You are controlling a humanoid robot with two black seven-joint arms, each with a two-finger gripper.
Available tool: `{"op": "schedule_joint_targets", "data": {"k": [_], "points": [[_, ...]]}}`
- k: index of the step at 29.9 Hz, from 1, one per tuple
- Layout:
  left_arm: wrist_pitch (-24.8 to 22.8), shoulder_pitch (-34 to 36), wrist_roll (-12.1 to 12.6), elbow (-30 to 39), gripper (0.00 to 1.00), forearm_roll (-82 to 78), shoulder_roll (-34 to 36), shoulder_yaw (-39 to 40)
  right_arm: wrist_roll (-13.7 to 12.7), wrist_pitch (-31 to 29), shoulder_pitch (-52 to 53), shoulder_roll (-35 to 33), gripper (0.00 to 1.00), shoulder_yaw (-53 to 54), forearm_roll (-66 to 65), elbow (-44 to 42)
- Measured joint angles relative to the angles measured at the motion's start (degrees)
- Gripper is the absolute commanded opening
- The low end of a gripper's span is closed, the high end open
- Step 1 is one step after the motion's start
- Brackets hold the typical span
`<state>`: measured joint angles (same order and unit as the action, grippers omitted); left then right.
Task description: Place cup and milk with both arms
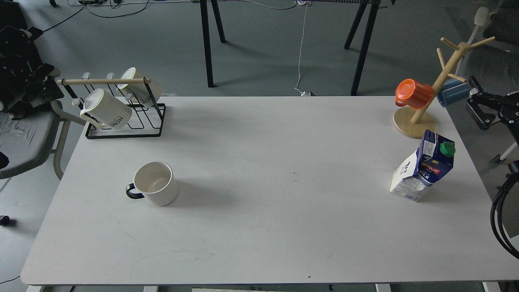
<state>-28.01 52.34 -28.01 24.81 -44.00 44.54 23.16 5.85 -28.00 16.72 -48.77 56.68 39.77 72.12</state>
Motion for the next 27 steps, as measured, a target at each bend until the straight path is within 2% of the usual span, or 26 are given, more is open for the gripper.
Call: {"op": "schedule_joint_targets", "data": {"k": [5, 11, 13, 19, 27], "points": [[0.00, 4.20, -0.01, 8.36, 1.00, -25.22, 0.42, 0.02, -0.04, 0.00, -0.07, 0.05, 0.97, 0.15, -0.04, -0.03], [0.00, 2.63, -0.01, 25.49, 1.00, -44.67, 5.01, -2.19, 0.12, 0.00, -0.11, 0.07, 0.97, 0.32, -0.05, -0.12], [0.02, 0.99, -0.01, 29.03, 1.00, -49.95, 6.13, -4.44, 0.19, 0.00, -0.13, 0.07, 0.97, 0.39, -0.05, -0.14], [0.02, -3.58, 0.00, 30.01, 1.00, -63.78, 5.96, -10.00, 0.29, 0.00, -0.28, 0.07, 0.97, 0.42, -0.05, -0.12], [0.02, -6.42, 0.02, 26.79, 1.00, -66.38, 3.35, -10.74, 0.31, 0.00, -0.79, 0.07, 0.97, 0.37, -0.05, -0.06]]}}
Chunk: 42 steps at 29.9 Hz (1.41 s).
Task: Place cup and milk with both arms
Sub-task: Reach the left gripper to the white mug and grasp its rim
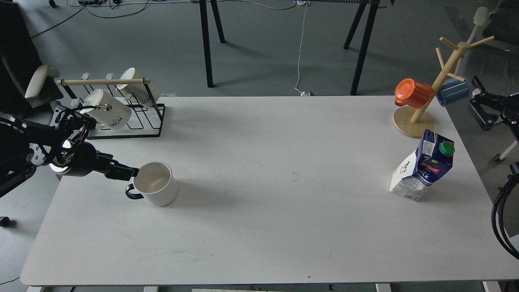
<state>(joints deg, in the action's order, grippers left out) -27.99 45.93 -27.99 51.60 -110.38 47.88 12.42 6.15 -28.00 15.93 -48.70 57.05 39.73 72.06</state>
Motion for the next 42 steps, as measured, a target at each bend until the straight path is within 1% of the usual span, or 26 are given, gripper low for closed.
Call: {"op": "schedule_joint_targets", "data": {"k": [9, 15, 21, 23, 27, 32, 33, 34, 35, 37, 38, 40, 42], "points": [[-0.01, -0.56, 0.00, -1.13, 1.00, -0.04, -4.07, -0.04, 0.01, 0.00, -0.24, 0.00, 0.97, -0.01, 0.01, -0.30], [-0.01, -0.67, 0.00, -3.08, 0.99, -0.04, -5.35, -0.04, 0.08, 0.00, -0.40, 0.00, 0.97, -0.01, 0.09, -0.35], [-0.01, -1.05, 0.00, -6.02, 0.94, 0.08, -8.48, 0.02, 0.09, 0.00, -0.43, 0.00, 0.97, -0.01, 0.09, -0.35], [0.38, -1.38, 0.00, -6.34, 0.91, 0.15, -9.21, 0.08, 0.11, 0.00, -0.43, 0.00, 0.97, -0.01, 0.09, -0.35], [1.80, -1.61, 0.00, -6.63, 0.78, 0.16, -9.61, 0.11, 0.11, 0.00, -0.43, -0.03, 0.97, 0.04, 0.09, -0.35], [2.18, -1.60, -0.01, -6.76, 0.57, -0.08, -9.47, -0.12, 0.11, 0.00, -0.46, -0.11, 0.97, 0.08, 0.09, -0.29], [2.20, -1.61, 0.00, -6.77, 0.51, -0.12, -9.34, -0.16, 0.11, 0.00, -0.46, -0.11, 0.97, 0.08, 0.09, -0.28], [2.23, -1.61, 0.00, -6.80, 0.42, -0.15, -9.21, -0.18, 0.11, 0.00, -0.46, -0.11, 0.97, 0.08, 0.09, -0.27], [2.27, -1.61, 0.00, -6.80, 0.29, -0.19, -9.15, -0.20, 0.11, 0.00, -0.46, -0.11, 0.97, 0.08, 0.09, -0.27], [2.44, -1.81, 0.00, -6.75, 0.07, -0.25, -9.15, -0.25, 0.11, 0.00, -0.46, -0.12, 0.97, 0.08, 0.09, -0.26], [2.75, -2.05, 0.00, -6.71, 0.04, -0.26, -9.15, -0.31, 0.11, 0.00, -0.47, -0.12, 0.97, 0.08, 0.09, -0.26], [4.49, -2.49, 0.00, -6.69, 0.04, -0.27, -9.19, -0.50, 0.11, 0.00, -0.50, -0.12, 0.97, 0.06, 0.09, -0.31], [7.83, -2.81, -0.01, -6.68, 0.03, -0.24, -9.36, -0.67, 0.11, 0.00, -0.51, -0.12, 0.97, 0.02, 0.09, -0.32]]}}
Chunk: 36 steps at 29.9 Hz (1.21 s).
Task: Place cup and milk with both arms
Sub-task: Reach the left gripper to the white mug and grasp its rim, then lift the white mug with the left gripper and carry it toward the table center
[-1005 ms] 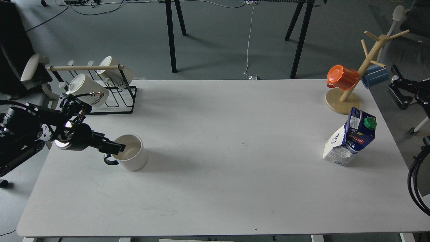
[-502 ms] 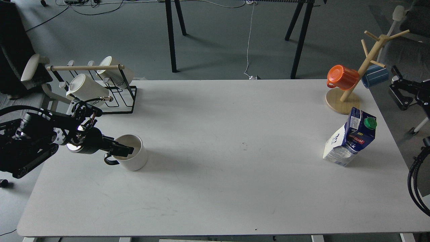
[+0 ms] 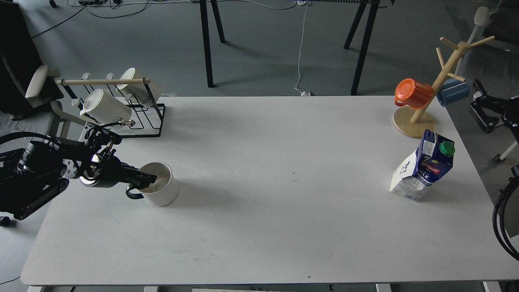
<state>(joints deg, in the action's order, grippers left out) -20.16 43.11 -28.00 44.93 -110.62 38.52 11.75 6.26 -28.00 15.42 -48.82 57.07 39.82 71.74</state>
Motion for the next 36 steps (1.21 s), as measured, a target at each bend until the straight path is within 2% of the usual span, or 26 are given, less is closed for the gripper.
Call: {"op": "schedule_joint_targets", "data": {"k": [4, 15, 20, 26, 32, 36], "points": [[2.72, -0.51, 0.00, -0.01, 0.04, 0.04, 0.08, -0.99, 0.00, 0.00, -0.02, 0.00, 0.97, -0.03, 0.00, -0.04], [2.79, -0.56, -0.02, 0.48, 0.04, 0.12, 1.38, -1.53, 0.05, 0.00, -0.21, 0.12, 0.97, -0.03, 0.00, -0.06], [1.39, 1.16, 0.00, 3.38, 0.04, 0.25, 3.30, -0.89, 0.06, 0.00, -0.22, 0.09, 0.97, 0.02, 0.00, -0.02], [-1.43, 6.76, 0.00, 4.96, 0.04, 0.20, 2.99, -1.20, 0.06, 0.00, -0.21, 0.04, 0.97, 0.04, 0.00, -0.11], [-4.81, 11.93, -0.01, 5.08, 0.04, 0.07, -3.74, -1.38, 0.06, 0.00, -0.17, 0.05, 0.97, 0.27, 0.00, -0.04], [-6.06, 12.85, 0.01, 4.75, 0.04, -0.80, -8.17, -1.40, 0.07, 0.00, -0.14, 0.05, 0.97, 0.32, 0.00, -0.09]]}}
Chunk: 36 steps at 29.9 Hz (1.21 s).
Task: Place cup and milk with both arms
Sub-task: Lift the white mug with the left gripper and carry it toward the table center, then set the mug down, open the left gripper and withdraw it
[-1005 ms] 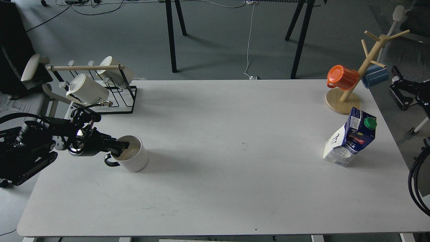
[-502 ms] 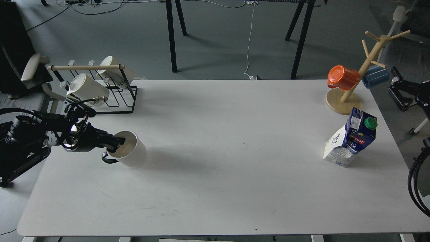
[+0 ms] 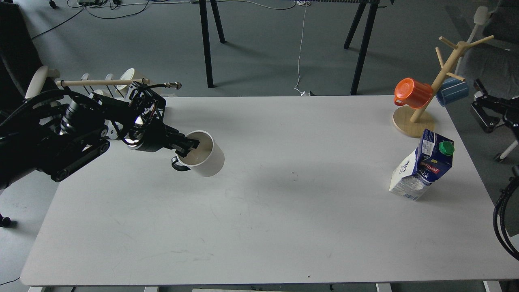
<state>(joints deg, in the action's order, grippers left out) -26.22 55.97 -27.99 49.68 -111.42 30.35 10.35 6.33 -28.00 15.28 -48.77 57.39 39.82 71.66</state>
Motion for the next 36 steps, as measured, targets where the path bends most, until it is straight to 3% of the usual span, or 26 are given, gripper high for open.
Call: {"op": "schedule_joint_targets", "data": {"k": [9, 24, 27, 31, 36], "points": [[-1.77, -0.60, -0.02, -3.32, 0.04, -3.09, -11.93, -0.15, 0.01, 0.00, -0.12, 0.07, 0.97, -0.07, 0.00, 0.00], [-1.76, -0.63, -0.01, -9.26, 0.05, -3.21, -20.42, -0.24, 0.01, 0.00, -0.60, -0.01, 0.97, -0.14, 0.00, 0.00], [-1.74, -0.67, -0.01, -9.82, 0.10, -3.27, -21.24, -0.26, 0.01, 0.00, -0.60, -0.01, 0.97, -0.09, 0.00, -0.02], [-1.74, -0.66, -0.01, -10.12, 0.26, -2.90, -21.54, -0.21, 0.01, 0.00, -0.68, -0.01, 0.97, -0.08, 0.00, -0.04], [-1.74, -0.65, -0.01, -10.13, 0.33, -2.29, -21.54, -0.01, 0.01, 0.00, -0.69, -0.01, 0.97, -0.08, 0.00, -0.11]]}}
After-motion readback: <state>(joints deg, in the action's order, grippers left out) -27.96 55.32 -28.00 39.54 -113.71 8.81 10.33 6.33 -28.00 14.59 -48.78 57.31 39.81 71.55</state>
